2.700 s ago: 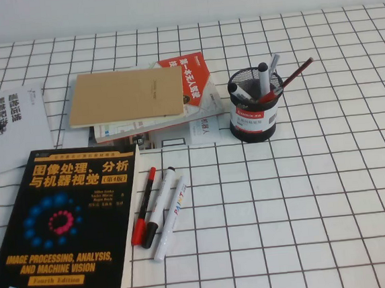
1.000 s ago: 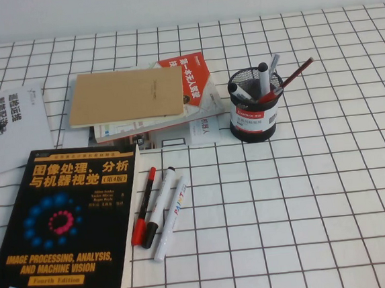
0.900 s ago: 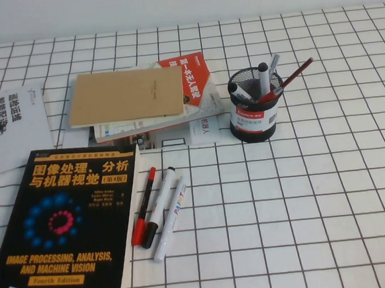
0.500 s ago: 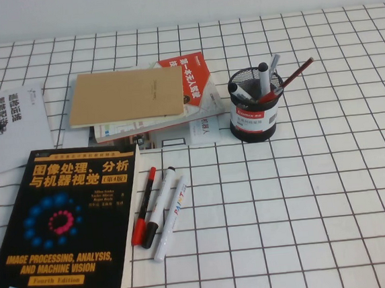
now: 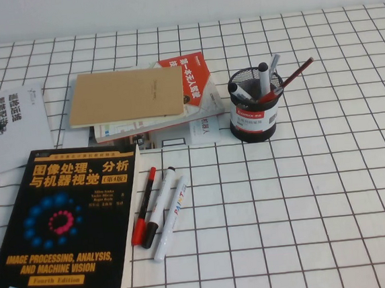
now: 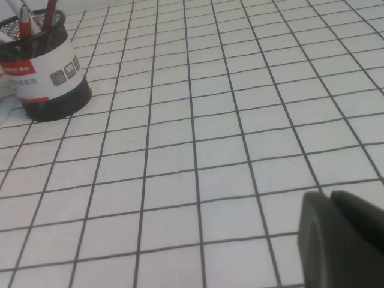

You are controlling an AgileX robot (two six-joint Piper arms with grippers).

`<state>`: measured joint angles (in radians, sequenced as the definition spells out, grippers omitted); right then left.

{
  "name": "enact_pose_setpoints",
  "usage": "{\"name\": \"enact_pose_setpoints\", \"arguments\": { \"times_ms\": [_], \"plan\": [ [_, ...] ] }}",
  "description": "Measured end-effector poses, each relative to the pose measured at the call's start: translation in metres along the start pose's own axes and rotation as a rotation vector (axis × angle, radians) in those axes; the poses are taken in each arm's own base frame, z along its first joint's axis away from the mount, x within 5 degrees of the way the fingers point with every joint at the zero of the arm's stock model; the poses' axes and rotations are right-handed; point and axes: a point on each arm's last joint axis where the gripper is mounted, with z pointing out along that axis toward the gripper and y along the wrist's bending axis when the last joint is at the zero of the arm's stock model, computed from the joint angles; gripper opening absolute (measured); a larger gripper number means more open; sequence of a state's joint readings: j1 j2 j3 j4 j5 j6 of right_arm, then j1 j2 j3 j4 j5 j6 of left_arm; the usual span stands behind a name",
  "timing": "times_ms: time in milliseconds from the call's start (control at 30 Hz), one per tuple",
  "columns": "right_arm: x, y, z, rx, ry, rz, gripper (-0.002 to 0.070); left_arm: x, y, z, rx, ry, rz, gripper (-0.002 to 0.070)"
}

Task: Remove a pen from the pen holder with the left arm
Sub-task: 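Take a marker out of the pen holder and lay it on the table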

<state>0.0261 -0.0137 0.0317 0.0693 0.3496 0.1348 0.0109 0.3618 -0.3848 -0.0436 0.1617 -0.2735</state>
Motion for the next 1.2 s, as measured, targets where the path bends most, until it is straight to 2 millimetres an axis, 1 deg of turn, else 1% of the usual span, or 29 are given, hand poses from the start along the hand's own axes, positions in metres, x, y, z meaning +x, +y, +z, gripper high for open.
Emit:
{"name": "enact_pose_setpoints", "arguments": {
  "times_ms": [133, 267, 367, 500, 700, 767, 833, 933, 1033, 1100, 1200],
  "plan": [
    [0.000, 0.000, 0.000, 0.000, 0.000, 0.000, -0.0017, -0.017, -0.009, 0.034, -0.013, 0.150, 0.121, 0.0001],
    [0.000, 0.000, 0.000, 0.000, 0.000, 0.000, -0.0016, -0.021, -0.029, 0.070, 0.082, 0.275, 0.257, 0.0001],
    [0.000, 0.000, 0.000, 0.000, 0.000, 0.000, -0.0016, -0.015, -0.053, 0.093, 0.194, 0.338, 0.334, 0.0001],
    [0.000, 0.000, 0.000, 0.000, 0.000, 0.000, -0.0017, 0.001, -0.084, 0.121, 0.306, 0.404, 0.393, 0.0001],
    [0.000, 0.000, 0.000, 0.000, 0.000, 0.000, -0.0016, 0.017, -0.123, 0.152, 0.409, 0.461, 0.459, 0.0007],
    [0.000, 0.000, 0.000, 0.000, 0.000, 0.000, -0.0016, 0.020, -0.136, 0.160, 0.447, 0.461, 0.508, 0.0040],
    [0.000, 0.000, 0.000, 0.000, 0.000, 0.000, -0.0016, 0.024, -0.149, 0.167, 0.484, 0.460, 0.553, 0.0093],
    [0.000, 0.000, 0.000, 0.000, 0.000, 0.000, -0.0016, 0.030, -0.166, 0.175, 0.525, 0.462, 0.583, 0.0220],
    [0.000, 0.000, 0.000, 0.000, 0.000, 0.000, -0.0016, 0.034, -0.181, 0.182, 0.553, 0.464, 0.565, 0.0328],
    [0.000, 0.000, 0.000, 0.000, 0.000, 0.000, -0.0016, 0.036, -0.189, 0.185, 0.568, 0.450, 0.545, 0.0362],
    [0.000, 0.000, 0.000, 0.000, 0.000, 0.000, -0.0016, 0.043, -0.203, 0.190, 0.596, 0.401, 0.527, 0.0382]
  ]
}}
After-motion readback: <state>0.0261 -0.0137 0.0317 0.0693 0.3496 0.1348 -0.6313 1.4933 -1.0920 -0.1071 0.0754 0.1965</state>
